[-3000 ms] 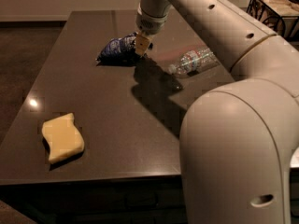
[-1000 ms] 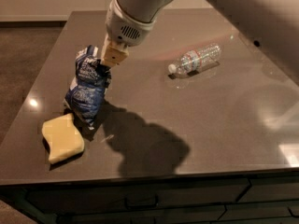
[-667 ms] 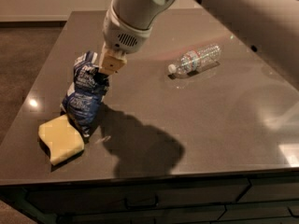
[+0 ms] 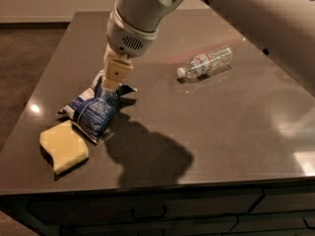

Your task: Move blue chip bag near sponge

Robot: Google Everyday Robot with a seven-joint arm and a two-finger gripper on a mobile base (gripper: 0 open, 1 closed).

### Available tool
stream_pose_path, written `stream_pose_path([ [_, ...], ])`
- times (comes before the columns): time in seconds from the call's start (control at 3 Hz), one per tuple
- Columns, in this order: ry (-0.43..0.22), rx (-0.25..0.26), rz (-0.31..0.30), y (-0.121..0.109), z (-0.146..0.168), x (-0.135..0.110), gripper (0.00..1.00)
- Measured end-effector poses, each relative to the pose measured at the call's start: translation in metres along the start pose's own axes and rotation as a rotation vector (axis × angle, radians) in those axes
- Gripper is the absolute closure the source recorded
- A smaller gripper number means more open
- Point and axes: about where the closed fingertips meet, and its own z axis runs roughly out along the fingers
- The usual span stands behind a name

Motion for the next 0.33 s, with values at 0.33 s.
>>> stream_pose_path([
  [0.33, 0.0, -0.001, -0.002, 0.0007, 0.0006, -0.0009, 0.0],
])
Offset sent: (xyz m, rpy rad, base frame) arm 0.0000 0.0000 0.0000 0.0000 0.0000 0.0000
